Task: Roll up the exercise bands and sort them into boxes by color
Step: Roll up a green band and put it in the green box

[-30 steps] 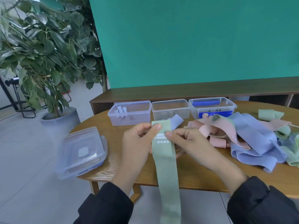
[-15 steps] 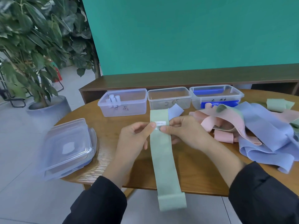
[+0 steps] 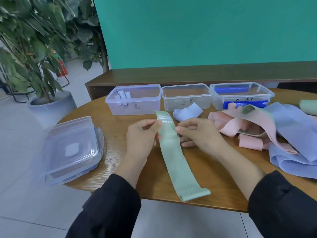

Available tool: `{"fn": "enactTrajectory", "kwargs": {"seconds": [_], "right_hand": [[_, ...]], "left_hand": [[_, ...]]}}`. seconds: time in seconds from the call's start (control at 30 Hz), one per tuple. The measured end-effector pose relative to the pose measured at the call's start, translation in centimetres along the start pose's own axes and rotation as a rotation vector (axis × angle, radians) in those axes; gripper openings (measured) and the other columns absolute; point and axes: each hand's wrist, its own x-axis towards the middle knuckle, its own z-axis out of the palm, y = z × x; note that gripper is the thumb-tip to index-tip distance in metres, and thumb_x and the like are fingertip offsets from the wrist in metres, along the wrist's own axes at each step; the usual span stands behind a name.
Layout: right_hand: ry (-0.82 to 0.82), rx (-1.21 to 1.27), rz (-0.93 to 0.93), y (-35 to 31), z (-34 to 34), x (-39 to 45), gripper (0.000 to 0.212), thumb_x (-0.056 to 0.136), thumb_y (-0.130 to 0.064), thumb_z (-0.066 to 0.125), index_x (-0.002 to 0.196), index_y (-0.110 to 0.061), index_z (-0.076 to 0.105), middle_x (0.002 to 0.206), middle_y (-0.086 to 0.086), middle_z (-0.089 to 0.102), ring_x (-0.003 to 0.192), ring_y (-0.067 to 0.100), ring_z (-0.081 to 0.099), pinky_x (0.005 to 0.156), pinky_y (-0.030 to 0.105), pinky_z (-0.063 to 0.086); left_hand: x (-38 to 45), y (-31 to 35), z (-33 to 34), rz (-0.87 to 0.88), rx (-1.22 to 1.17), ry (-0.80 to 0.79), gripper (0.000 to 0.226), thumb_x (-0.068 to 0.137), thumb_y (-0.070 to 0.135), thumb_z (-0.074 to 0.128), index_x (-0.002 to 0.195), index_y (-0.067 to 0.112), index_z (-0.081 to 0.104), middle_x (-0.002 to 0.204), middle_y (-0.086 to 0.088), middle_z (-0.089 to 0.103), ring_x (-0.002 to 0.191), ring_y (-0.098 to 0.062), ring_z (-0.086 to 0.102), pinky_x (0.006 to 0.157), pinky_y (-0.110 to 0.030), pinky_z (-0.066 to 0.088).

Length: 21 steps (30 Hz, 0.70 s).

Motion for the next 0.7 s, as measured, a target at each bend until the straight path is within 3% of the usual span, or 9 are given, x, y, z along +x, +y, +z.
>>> {"fn": "enactTrajectory", "kwargs": {"seconds": [0.1,0.23,0.37,0.5,0.6,0.7], "right_hand": [[-0.004,-0.095,-0.022,0.8,0.5,0.1,0.022,0.088,-0.018,0.078,0.107,-0.009,0.071,0.095,0.006,0.076,0.078,0.016,0.075,0.072,0.023,0.061],[0.030,-0.533,-0.153,1.3,0.3,0.1,0.024,0.088,-0.030,0.077,0.110,-0.021,0.072,0.099,-0.009,0.071,0.095,0.005,0.065,0.080,0.016,0.045],[-0.022,-0.544,-0.171,1.2,-0.1,-0.5,0.021,0.091,-0.030,0.073,0.111,-0.022,0.072,0.101,-0.013,0.071,0.095,0.001,0.064,0.081,0.015,0.048],[-0.065,-0.522,-0.182,1.1,-0.4,-1.0,0.019,0.094,-0.031,0.069,0.112,-0.026,0.072,0.106,-0.016,0.071,0.095,-0.005,0.062,0.072,0.001,0.043],[-0.090,-0.488,-0.188,1.0,-0.5,-1.4,0.023,0.093,-0.031,0.070,0.115,-0.024,0.071,0.107,-0.015,0.070,0.095,-0.006,0.063,0.075,-0.002,0.042],[-0.129,-0.479,-0.197,1.3,-0.2,-1.6,0.031,0.091,-0.030,0.073,0.122,-0.023,0.069,0.107,-0.015,0.070,0.093,-0.003,0.065,0.083,0.006,0.048]], "left_hand": [[0.5,-0.9,-0.2,-0.016,0.041,0.015,0.014,0.094,0.027,0.072,0.105,0.019,0.076,0.070,-0.003,0.074,0.051,-0.011,0.056,0.060,-0.026,0.051],[0.6,-1.9,-0.6,-0.061,0.204,-0.068,0.031,0.093,0.034,0.072,0.119,0.018,0.072,0.096,-0.001,0.076,0.061,-0.005,0.066,0.080,-0.030,0.060],[-0.2,-1.7,-1.2,-0.066,0.252,-0.144,0.030,0.094,0.033,0.070,0.122,0.024,0.072,0.106,0.003,0.074,0.075,-0.004,0.068,0.080,-0.023,0.057],[-1.2,-1.7,-1.3,-0.037,0.296,-0.154,0.030,0.092,0.032,0.071,0.122,0.031,0.072,0.112,0.012,0.071,0.104,-0.009,0.067,0.098,-0.035,0.056],[-1.8,-1.7,-0.9,-0.023,0.291,-0.100,0.027,0.091,0.027,0.073,0.118,0.030,0.072,0.106,0.013,0.072,0.102,-0.008,0.067,0.096,-0.036,0.057],[-2.5,-1.7,-0.2,-0.011,0.219,-0.082,0.027,0.089,0.016,0.075,0.113,0.027,0.072,0.102,0.009,0.071,0.101,-0.010,0.067,0.095,-0.033,0.056]]}}
